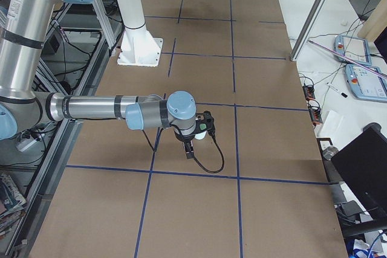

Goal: Transfer and stack yellow cup on green cup

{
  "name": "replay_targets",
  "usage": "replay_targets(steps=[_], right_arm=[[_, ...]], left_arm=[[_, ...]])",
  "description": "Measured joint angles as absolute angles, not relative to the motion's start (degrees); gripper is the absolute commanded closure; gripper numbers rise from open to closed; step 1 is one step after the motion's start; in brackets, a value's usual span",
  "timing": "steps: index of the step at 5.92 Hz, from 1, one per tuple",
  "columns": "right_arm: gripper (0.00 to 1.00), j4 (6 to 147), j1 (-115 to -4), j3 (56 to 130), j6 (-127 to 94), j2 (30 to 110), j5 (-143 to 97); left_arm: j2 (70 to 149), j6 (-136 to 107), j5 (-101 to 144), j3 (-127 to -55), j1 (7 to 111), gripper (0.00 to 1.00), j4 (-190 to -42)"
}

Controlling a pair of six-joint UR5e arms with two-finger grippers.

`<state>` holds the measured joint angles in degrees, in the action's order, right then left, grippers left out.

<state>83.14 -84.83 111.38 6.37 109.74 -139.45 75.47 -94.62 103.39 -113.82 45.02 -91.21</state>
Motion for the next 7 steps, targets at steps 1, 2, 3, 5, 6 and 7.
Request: replay_targets(steps=[1, 2, 3, 5, 6, 7], right_arm=[[0.00, 83.2, -84.7, 111.1, 6.2, 109.8, -139.8], [0.00, 83.1, -84.7, 110.7, 6.1, 109.8, -140.0], [0.00, 83.0, -84.6, 110.6, 6.2, 109.7, -140.1], [0.00, 82.7, -84.6, 110.6, 6.6, 109.7, -140.1], [0.00, 82.6, -84.6, 110.6, 6.7, 109.7, -140.1], [0.00, 82.6, -84.6, 110.7, 6.8, 109.8, -140.1]], left_arm=[[75.6, -103.1, 99.3, -113.8, 41.7, 0.00, -86.6], [76.2, -112.0, 95.8, -113.7, 38.8, 0.00, -80.6], [76.7, -120.3, 94.5, -113.4, 36.5, 0.00, -75.9], [80.2, -133.7, 94.5, -113.0, 33.1, 0.00, -61.8], [81.3, -140.0, 94.6, -111.8, 32.5, 0.00, -57.7], [81.7, -146.2, 94.9, -108.6, 32.1, 0.00, -56.4]])
